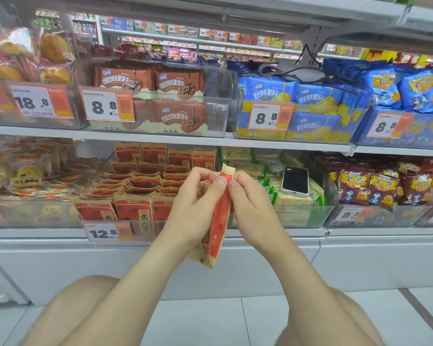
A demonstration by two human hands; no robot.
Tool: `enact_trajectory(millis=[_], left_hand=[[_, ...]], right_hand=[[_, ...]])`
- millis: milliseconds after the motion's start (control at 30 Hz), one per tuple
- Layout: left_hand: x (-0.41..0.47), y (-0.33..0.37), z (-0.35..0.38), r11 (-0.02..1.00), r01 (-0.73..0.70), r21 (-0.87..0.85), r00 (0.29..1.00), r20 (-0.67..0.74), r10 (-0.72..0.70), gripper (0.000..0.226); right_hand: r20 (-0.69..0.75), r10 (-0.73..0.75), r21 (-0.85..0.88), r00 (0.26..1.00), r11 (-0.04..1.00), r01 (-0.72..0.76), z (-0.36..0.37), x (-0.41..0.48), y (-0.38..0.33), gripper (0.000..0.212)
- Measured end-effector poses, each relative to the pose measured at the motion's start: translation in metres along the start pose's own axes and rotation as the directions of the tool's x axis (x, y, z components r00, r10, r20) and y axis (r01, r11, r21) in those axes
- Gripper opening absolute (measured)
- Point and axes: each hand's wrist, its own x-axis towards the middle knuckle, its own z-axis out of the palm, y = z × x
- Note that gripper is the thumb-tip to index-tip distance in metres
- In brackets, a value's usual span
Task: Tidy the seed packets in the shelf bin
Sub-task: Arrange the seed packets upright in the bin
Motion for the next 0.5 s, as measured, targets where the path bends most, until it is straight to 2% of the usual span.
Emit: enact_trajectory(millis=[133,200,333,433,500], left_hand=[[-0.001,0.008,0.001,0.986,0.054,-0.161,0.998,0.052,-0.046,0.019],[0.0,0.007,0.0,0.985,0.048,-0.163,0.998,0.05,-0.04,0.02],[0.001,0.002,-0.002,0.997,-0.053,0.058,0.997,-0.046,0.055,0.04],[0.001,-0.001,-0.002,0.969,-0.157,0.189,0.98,-0.088,0.176,0.017],[0.001,-0.002,-0.001,0.947,-0.182,0.266,0.965,-0.138,0.224,0.017]], right_hand=[[0.018,0.045,0.088,0.999,0.995,-0.046,-0.001,-0.003,-0.005,0.031],[0.007,0.049,0.106,0.999,0.993,-0.049,-0.002,-0.002,-0.005,0.029],[-0.004,0.075,0.25,0.997,0.965,-0.071,-0.003,0.0,-0.005,0.038],[-0.013,0.079,0.277,0.997,0.958,-0.072,-0.005,-0.003,-0.007,0.027],[-0.039,0.078,0.233,0.996,0.97,-0.067,-0.004,-0.002,-0.005,0.021]])
